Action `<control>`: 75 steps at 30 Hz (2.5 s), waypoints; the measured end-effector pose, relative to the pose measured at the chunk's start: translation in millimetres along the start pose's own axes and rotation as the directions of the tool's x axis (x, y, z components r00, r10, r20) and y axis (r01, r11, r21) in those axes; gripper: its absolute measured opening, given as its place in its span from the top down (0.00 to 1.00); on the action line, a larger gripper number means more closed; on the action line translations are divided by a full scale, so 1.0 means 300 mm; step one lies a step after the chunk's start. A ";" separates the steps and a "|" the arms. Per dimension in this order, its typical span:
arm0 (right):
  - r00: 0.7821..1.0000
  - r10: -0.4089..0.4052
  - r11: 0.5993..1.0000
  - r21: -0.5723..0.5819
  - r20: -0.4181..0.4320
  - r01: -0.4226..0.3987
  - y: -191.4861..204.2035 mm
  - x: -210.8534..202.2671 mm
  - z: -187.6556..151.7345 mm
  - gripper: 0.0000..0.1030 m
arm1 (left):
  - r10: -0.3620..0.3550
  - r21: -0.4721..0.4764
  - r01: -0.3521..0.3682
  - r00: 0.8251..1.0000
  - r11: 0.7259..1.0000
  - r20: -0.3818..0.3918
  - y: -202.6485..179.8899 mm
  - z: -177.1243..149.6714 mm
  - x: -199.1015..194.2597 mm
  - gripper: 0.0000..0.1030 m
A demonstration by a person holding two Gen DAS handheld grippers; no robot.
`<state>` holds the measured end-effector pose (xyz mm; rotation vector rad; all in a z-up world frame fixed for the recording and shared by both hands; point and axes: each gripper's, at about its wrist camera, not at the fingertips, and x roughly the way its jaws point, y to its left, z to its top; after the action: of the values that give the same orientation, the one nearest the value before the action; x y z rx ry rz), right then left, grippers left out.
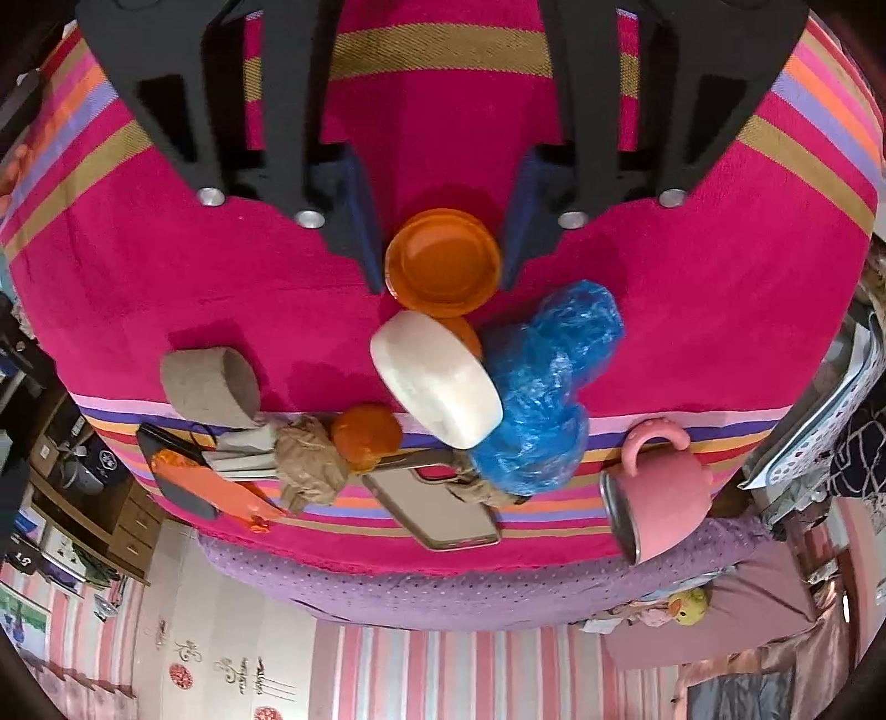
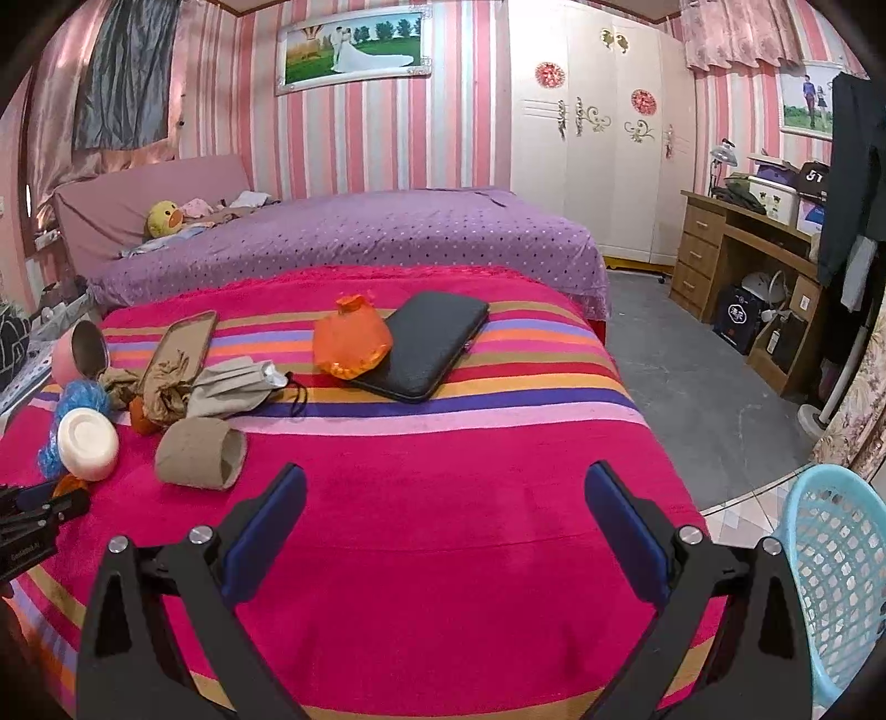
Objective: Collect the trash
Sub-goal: 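Grasp the orange lid with the left tool, then hold the orange lid in the left tool while the right tool grasps a cardboard tube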
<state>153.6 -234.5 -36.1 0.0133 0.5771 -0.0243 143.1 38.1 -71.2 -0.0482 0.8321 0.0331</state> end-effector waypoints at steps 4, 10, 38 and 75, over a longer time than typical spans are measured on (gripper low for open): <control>1.000 0.022 1.000 -0.008 -0.007 -0.022 0.038 0.000 -0.004 0.05 | -0.021 -0.024 0.021 1.000 0.999 0.004 0.010 0.016 -0.030 0.62; 0.998 0.064 0.997 -0.037 -0.019 -0.064 0.121 0.012 0.003 0.05 | 0.023 -0.004 -0.023 0.993 1.000 0.114 0.023 0.056 -0.132 0.62; 0.953 0.205 0.959 -0.149 -0.225 -0.241 0.483 0.200 0.018 0.48 | 0.133 -0.132 -0.116 0.983 0.984 0.126 0.234 0.140 -0.074 0.62; 0.986 0.158 0.983 -0.084 -0.060 -0.163 0.021 0.011 0.004 0.48 | 0.093 -0.063 -0.083 0.981 0.995 0.171 -0.068 0.122 -0.107 0.62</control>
<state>157.2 -228.2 -36.9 -0.0256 0.6286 0.1593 149.5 19.5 -22.3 -0.0599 0.6583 0.1424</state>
